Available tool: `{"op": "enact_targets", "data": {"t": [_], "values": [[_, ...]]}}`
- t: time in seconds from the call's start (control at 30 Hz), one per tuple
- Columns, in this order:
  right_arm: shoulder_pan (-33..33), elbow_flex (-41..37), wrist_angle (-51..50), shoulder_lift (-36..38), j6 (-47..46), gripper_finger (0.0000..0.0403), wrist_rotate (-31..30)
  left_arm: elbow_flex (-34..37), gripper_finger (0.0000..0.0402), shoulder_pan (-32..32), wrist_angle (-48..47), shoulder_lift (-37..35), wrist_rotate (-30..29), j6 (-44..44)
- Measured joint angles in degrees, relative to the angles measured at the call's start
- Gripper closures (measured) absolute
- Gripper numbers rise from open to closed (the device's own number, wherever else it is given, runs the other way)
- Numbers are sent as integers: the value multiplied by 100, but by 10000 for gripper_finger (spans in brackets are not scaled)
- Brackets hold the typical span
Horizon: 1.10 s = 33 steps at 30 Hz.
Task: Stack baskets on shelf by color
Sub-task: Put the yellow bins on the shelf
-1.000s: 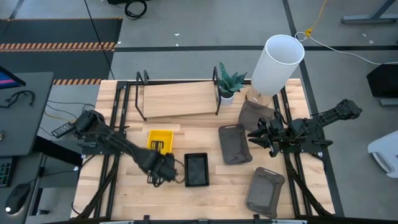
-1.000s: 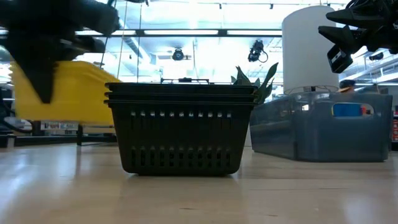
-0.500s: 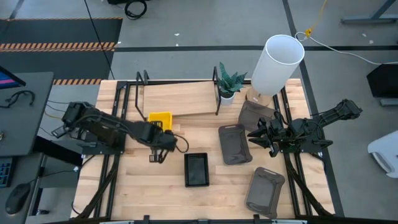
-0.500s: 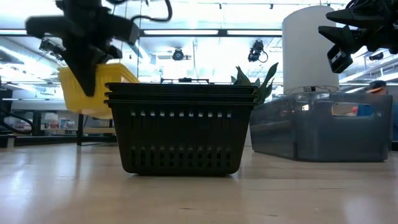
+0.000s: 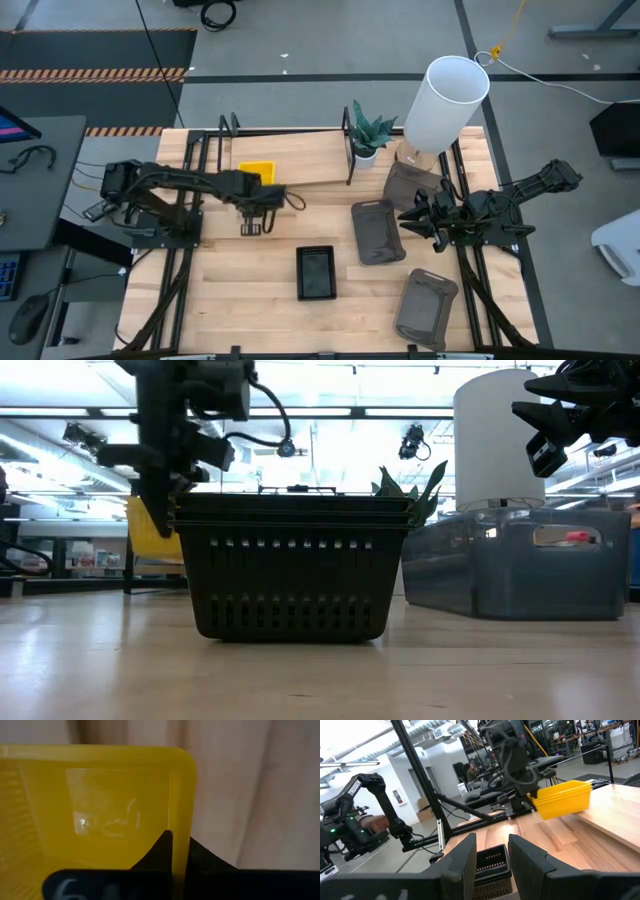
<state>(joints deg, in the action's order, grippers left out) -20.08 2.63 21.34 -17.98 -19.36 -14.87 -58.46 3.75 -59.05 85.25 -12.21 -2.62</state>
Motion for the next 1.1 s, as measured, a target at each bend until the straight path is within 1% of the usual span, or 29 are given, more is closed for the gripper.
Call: {"op": "enact_targets", "data": {"t": [0.37,0.6,0.73,0.93,1.03,1.1], "values": [[-1,0,0,0,-1,284,2,0,390,1401,159,0,0,-1141],[0,0,0,0,0,284,2,0,390,2253,417,2,70,-1609],[1,0,-1,0,0,284,1,0,390,2449,477,2,86,-1730],[0,0,0,0,-1,284,1,0,388,2472,394,7,104,-1726],[-1,0,0,0,-1,284,2,0,374,2470,317,7,169,-1606],[-1,0,0,0,-1,284,2,0,355,2452,229,7,151,-1601]]}}
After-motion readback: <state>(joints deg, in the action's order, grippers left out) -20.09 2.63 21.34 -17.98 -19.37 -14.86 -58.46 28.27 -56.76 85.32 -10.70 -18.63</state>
